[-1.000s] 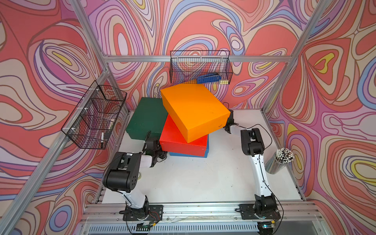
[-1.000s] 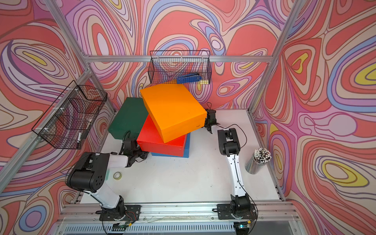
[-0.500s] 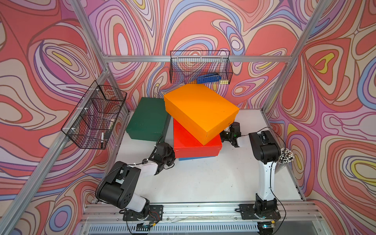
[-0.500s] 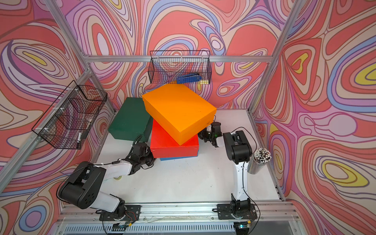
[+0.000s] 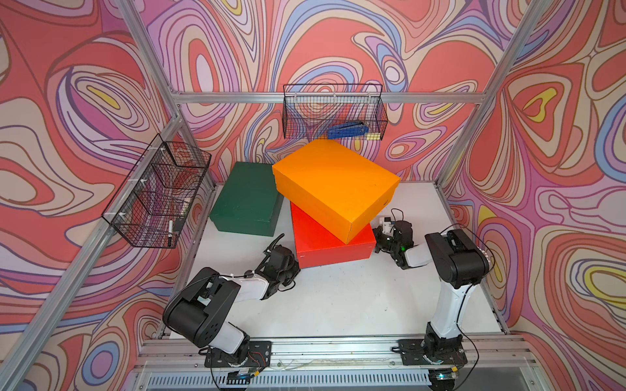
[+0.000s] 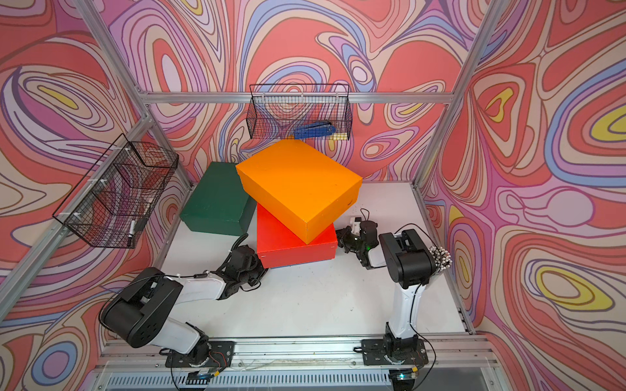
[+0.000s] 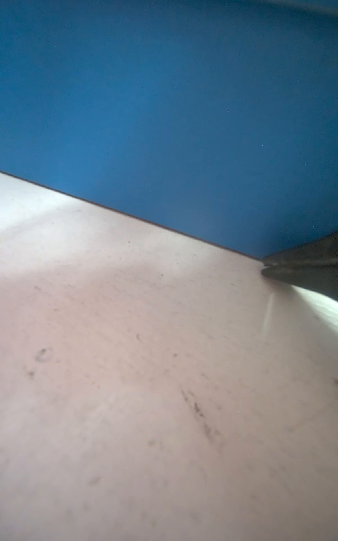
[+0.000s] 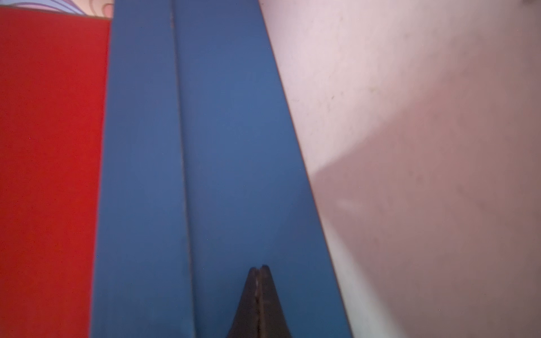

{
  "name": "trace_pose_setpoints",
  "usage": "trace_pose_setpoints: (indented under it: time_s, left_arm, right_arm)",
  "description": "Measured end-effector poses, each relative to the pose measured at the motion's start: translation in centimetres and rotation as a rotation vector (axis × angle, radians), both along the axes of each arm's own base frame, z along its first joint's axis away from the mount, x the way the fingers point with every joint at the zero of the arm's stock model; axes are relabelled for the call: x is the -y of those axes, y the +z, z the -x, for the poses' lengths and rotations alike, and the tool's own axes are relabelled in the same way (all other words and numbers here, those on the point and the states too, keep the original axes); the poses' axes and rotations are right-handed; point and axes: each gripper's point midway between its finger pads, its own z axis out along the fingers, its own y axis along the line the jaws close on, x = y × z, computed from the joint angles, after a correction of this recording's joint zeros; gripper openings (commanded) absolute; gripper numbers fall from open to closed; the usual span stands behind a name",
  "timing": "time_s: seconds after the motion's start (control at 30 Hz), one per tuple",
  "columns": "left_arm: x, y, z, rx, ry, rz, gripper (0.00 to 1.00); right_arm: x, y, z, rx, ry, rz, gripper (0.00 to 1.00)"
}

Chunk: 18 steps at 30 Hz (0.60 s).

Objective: Stack the shoeboxes
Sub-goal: Move the shoeboxes to the center of the board.

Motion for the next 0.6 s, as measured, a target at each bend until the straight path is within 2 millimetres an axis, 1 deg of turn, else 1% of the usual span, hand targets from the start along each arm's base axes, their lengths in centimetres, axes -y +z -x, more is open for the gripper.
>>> trace_pose_setpoints:
  time_s: [0.17, 0.33, 0.47, 0.6]
  left_arm:
    - [0.1, 0.1, 0.1, 0.013, 0.002, -0.026, 0.0]
    - [0.1, 0.1, 0.8, 0.01, -0.001, -0.061, 0.0]
    - [0.0, 0.1, 1.8, -0.002, -0.011, -0.101, 0.0]
    - [-0.1, 0.1, 3.5, -0.014, -0.033, -0.125, 0.0]
  right_arm:
    - [0.0, 0.4, 1.7, 0.019, -0.018, -0.019, 0.0]
    - [0.0, 0.5, 3.9, 0.023, -0.047, -0.032, 0.0]
    - [-0.1, 0.6, 5.7, 0.022, -0.068, -0.028, 0.0]
    - [0.1, 0.9, 8.2, 0.01, -0.073, -0.024, 0.0]
